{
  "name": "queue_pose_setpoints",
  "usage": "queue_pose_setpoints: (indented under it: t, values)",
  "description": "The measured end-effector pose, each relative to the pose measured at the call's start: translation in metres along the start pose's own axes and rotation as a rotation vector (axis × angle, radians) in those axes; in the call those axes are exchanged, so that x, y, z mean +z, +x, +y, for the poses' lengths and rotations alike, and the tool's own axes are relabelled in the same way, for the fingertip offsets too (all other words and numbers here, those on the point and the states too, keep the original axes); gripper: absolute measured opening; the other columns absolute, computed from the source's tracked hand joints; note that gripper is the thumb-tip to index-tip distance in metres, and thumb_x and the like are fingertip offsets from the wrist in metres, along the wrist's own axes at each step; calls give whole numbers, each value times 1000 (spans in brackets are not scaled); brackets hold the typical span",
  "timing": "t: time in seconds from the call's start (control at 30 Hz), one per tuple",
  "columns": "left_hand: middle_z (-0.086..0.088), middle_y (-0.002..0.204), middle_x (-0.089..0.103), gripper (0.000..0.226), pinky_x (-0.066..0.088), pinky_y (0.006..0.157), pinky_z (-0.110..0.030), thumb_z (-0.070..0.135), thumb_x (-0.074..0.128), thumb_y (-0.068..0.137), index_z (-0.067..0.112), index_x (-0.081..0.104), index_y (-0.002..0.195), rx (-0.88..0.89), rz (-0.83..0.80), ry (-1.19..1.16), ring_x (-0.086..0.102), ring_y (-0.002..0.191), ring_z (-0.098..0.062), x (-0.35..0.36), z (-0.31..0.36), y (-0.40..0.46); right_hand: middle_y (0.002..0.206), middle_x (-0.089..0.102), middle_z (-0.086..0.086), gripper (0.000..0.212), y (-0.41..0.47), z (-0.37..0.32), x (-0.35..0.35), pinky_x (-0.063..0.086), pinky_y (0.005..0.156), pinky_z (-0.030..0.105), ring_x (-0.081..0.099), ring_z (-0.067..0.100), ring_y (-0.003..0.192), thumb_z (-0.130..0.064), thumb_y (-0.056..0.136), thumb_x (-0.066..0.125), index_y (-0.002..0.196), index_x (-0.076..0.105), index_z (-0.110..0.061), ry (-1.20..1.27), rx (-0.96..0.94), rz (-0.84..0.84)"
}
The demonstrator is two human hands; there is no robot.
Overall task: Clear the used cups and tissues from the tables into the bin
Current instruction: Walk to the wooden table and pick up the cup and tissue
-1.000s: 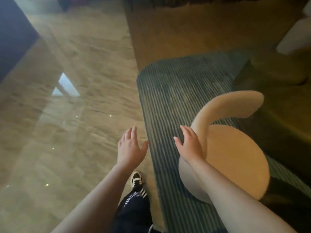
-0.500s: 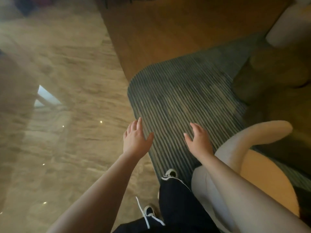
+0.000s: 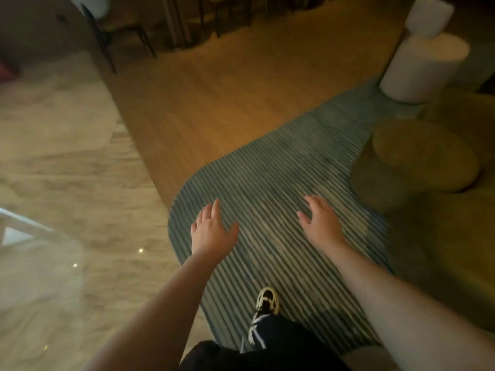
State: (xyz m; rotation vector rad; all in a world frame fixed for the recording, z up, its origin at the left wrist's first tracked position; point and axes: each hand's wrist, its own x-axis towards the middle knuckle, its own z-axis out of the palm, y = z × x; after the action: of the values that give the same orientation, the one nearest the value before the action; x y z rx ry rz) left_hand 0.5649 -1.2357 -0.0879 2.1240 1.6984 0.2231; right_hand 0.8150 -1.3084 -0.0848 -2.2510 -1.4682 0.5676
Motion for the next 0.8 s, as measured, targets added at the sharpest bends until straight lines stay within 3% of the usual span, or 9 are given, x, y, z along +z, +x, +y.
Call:
queue_pose_setpoints:
  t: [0.4,0.8]
  values:
    - [-4,155,19,81,17,114,-46,59,42,88,17,11,150,197,-37,-18,15,142,-22,-13,139,354,151,35,6,52,315,15,-88,36,110,40,31,23,139,-36,97,48,143,37,-14,-16,88,120]
    - [-6,152,29,81,25,107,-45,60,42,85,17,17,149,406,-87,93,26,137,-23,-14,230,755,153,30,5,51,706,9,-142,33,112,40,29,23,139,-37,98,46,143,36,-15,66,296,198]
